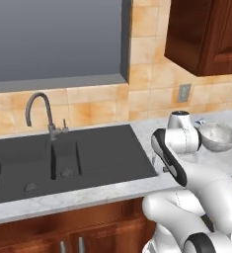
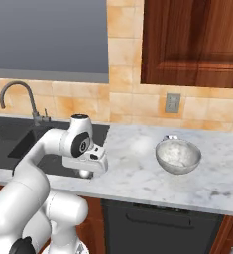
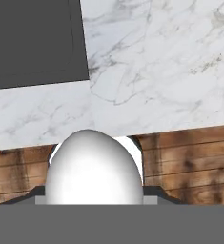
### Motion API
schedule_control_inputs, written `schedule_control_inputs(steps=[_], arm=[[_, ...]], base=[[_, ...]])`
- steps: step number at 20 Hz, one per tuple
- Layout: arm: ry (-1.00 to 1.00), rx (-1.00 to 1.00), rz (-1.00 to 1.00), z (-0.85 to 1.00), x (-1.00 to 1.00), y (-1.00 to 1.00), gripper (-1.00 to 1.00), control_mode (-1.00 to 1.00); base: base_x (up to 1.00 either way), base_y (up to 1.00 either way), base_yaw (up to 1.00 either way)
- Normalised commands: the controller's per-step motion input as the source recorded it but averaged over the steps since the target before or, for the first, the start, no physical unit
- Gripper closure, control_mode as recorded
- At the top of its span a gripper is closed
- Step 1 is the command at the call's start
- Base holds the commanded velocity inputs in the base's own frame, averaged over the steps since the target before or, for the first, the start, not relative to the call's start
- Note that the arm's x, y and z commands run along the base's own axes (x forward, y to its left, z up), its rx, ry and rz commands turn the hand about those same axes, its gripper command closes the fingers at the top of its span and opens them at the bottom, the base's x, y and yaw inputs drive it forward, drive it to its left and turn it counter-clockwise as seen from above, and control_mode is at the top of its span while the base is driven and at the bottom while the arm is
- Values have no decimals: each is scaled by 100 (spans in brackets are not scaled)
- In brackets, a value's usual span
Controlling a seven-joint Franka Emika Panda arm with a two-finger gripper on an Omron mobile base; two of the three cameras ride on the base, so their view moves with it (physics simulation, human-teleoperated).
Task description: Gather the eggs and milk located in the vicinity of the sink area and place them right next to the bowl.
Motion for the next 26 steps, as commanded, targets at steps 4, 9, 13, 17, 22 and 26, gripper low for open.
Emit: schedule_control_inputs(steps=[4, 9, 13, 17, 22, 26], arm=[[0, 0, 0, 0, 0, 0, 100, 100], [0, 0, 0, 0, 0, 0, 100, 100], [0, 0, -3, 0, 0, -11, 100, -100], [0, 0, -8, 0, -1, -33, 100, -100], [-2, 0, -2, 0, 0, -1, 100, -100], [-11, 0, -24, -6, 3, 17, 100, -100]], base=[[0, -89, 0], [0, -61, -5], [0, -32, -9], [0, 0, 0], [0, 0, 0], [0, 0, 0]])
